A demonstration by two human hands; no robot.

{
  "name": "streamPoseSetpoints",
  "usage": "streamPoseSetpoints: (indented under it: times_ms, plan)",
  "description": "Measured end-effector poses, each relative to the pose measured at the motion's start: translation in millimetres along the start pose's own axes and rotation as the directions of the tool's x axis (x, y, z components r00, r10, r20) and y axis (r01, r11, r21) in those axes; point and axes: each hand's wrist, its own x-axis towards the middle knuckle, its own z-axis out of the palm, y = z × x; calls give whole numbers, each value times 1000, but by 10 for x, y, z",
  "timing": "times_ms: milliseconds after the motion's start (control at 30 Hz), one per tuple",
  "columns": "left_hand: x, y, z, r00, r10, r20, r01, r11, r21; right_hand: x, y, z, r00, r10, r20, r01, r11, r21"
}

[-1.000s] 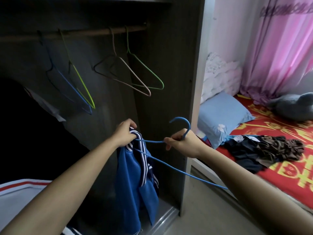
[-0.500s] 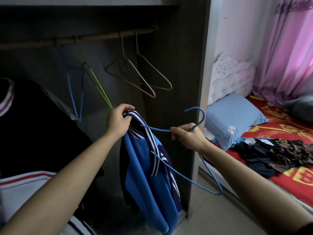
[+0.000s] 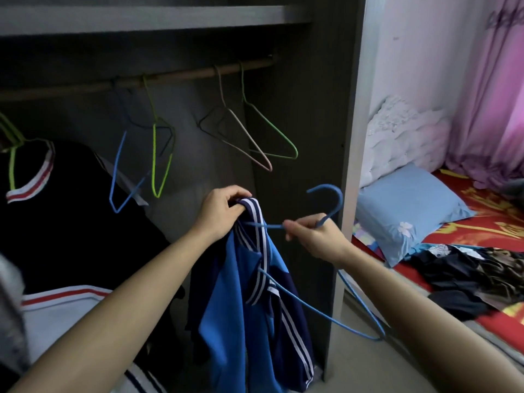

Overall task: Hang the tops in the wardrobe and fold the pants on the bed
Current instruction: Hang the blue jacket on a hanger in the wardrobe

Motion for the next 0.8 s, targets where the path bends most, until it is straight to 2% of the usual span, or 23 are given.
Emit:
streamPoseSetpoints:
  times_ms: [67,133,233,300,333,433,600,700,800]
  plan:
    - [-40,-37,-12,996,81,-48,-71,980,184,7,-8,-74,998,34,-49,-26,989,146]
    - [-30,-59,-76,990,103,-91,-67,942,329,11,19,-69,999,45,-25,-39,978,203]
    - [9,-69,-252,987,130,-93,-81,907,413,18,70,-11,985,106,134,-120,988,99]
    - [-10,-105,-373,988,129,-86,-76,887,456,28,80,-16,966,105,238,-103,994,-21]
    - [-32,-132,-423,990,113,-83,-61,880,471,43,70,-38,964,79,255,-76,997,-21]
    - [-97,-194,-502,997,33,-76,9,870,493,143,5,-169,979,3,203,-28,992,120]
    - [-112,-88,-378,993,32,-116,5,951,308,332,62,64,977,57,208,-58,998,0]
    - [-96,-19,-205,997,-76,-19,77,994,83,382,191,386,976,122,179,-110,991,-75]
    - [-137,-80,-106,995,-98,-4,98,993,-63,417,255,471,973,211,95,-224,962,156]
